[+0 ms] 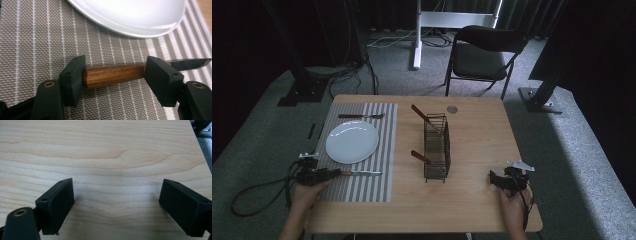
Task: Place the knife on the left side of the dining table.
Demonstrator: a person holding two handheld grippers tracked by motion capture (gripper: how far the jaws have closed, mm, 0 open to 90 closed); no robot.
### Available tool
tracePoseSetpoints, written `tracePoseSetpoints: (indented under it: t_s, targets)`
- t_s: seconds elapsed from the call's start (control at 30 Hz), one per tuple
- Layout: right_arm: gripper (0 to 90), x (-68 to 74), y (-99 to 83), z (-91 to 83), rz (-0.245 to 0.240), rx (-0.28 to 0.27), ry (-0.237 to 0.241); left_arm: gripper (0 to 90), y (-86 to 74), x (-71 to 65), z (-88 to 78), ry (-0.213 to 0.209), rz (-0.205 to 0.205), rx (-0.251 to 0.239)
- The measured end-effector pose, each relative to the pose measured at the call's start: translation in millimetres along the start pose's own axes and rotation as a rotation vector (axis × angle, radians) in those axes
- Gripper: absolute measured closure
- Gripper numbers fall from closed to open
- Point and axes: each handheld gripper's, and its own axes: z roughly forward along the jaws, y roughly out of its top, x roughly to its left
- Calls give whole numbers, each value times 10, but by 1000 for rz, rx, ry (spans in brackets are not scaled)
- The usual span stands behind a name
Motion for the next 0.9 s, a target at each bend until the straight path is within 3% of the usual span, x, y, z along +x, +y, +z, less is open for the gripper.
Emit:
tracePoseSetpoints:
  t_s: [0.2,0.3,0.33,0.4,0.5,0.57,0.7,0.73,0.8,0.9]
  targets:
    - [120,0,0,0,0,0,0,282,-7,-27,-4,22,0,-26]
    - [120,0,0,0,0,0,0,254,-49,-31,-12,7,1,-40]
    - [120,0,0,0,0,0,0,159,-83,-51,-22,12,18,-42]
    - [120,0,0,0,0,0,0,97,-124,-79,-50,21,33,-59]
    - [120,0,0,0,0,0,0,94,-172,-110,-85,47,52,-86]
    - [120,0,0,0,0,0,0,0,-225,-135,-107,56,57,-111]
    - [120,0,0,0,0,0,0,0,-358,-172,-141,69,71,-153]
    - [120,0,0,0,0,0,0,0,-425,-206,-152,100,92,-172]
    - [120,0,0,0,0,0,0,0,-493,-239,-165,123,111,-194]
    - [120,0,0,0,0,0,0,0,-548,-258,-170,131,121,-198]
